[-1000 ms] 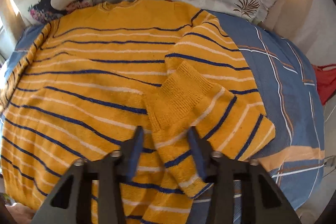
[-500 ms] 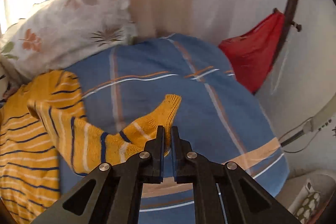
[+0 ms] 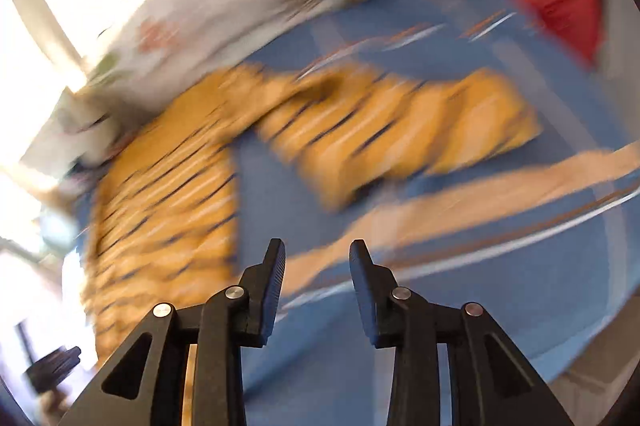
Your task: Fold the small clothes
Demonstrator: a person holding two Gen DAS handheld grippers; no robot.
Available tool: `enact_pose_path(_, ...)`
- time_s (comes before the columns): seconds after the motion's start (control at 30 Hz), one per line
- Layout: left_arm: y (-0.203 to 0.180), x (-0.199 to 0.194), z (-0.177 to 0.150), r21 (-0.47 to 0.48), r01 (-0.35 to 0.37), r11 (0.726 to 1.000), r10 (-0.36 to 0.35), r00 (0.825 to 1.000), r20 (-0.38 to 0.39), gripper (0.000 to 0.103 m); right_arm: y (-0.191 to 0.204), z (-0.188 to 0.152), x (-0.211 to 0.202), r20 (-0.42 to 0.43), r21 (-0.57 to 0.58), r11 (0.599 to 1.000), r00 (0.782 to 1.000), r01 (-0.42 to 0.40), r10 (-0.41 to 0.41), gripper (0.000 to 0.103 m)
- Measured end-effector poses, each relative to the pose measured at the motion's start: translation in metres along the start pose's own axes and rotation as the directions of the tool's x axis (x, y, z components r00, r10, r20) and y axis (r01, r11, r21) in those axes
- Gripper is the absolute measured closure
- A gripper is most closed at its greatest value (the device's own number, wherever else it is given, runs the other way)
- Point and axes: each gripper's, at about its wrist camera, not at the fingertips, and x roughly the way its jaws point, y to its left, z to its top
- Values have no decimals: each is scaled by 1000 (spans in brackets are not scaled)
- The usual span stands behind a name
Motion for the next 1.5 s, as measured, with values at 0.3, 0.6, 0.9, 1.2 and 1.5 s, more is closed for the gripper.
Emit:
enact_pose_path(0.3,-20,16,-35,77,160,984,-155,985,-72,51,61,-70,49,-265,-126,978,955,-168,130,67)
enact_pose_path(0.6,-20,9,-39,44,255,966,-250,963,-96,49,76,-91,46,-304,-207,958,944,-197,128,60)
enact_pose_path(0.9,-10,-17,-55,63,417,907,-415,909,-42,43,77,-106,43,-367,-196,935,906,-296,210,48)
enact_pose_path(1.2,-36,13,-49,139,220,966,-205,972,-119,85,90,-107,52,-356,-238,930,916,-279,184,68)
enact_pose_path(1.5,9,-22,-44,32,217,976,-215,974,-75,98,78,-96,40,-437,-152,916,856,-372,276,93)
